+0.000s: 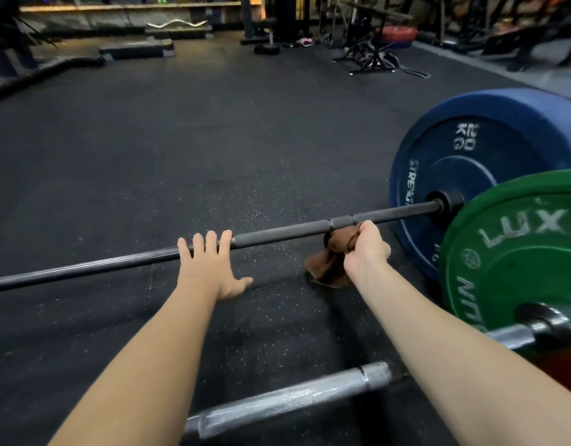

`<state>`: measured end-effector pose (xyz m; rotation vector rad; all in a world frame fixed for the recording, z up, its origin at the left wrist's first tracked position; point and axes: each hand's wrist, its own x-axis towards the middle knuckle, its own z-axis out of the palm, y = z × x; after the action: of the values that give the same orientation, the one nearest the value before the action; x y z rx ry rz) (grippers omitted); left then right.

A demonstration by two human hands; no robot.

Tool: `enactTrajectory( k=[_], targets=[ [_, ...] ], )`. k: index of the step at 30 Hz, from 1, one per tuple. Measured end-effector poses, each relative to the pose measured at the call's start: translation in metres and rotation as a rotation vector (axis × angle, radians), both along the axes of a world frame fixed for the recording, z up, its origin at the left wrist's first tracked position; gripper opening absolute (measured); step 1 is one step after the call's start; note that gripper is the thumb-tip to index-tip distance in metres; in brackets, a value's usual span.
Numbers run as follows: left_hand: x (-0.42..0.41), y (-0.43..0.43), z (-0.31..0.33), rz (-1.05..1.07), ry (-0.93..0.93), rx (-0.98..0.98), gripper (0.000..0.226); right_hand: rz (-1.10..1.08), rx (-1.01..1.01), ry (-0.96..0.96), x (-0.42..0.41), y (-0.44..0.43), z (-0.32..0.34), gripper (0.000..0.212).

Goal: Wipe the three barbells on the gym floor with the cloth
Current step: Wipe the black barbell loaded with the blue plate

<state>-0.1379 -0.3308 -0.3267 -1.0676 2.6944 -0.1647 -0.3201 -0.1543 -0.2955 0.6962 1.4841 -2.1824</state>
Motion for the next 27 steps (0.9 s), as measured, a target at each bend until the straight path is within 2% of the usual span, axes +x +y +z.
enactTrajectory(
  k=[5,9,15,22,24,27],
  targets=[
    [-0.004,-0.002,-0.005,0.006,0.036,-0.045,0.104,0.115,0.019,0.042,0.009,-0.009,-0.021,0.005],
    [-0.004,-0.003,-0.008,0.004,0.039,-0.053,0.105,0.239,0.018,0.045,0.033,-0.026,-0.022,0.021],
    [-0.002,-0.001,-0.008,-0.009,0.040,-0.041,0.106,0.149,0.041,0.038,0.022,-0.026,-0.012,0.008],
    [-0.002,-0.003,-0.011,-0.008,0.048,-0.050,0.107,-0.016,0.064,0.048,-0.007,0.000,-0.001,0.010],
    [-0.002,-0.002,-0.010,-0.009,0.043,-0.046,0.107,-0.093,0.057,0.051,-0.013,0.006,0.002,0.016],
    [-0.001,-0.002,-0.011,-0.011,0.046,-0.055,0.107,-0.026,0.052,0.061,-0.008,0.005,-0.002,0.019]
  ],
)
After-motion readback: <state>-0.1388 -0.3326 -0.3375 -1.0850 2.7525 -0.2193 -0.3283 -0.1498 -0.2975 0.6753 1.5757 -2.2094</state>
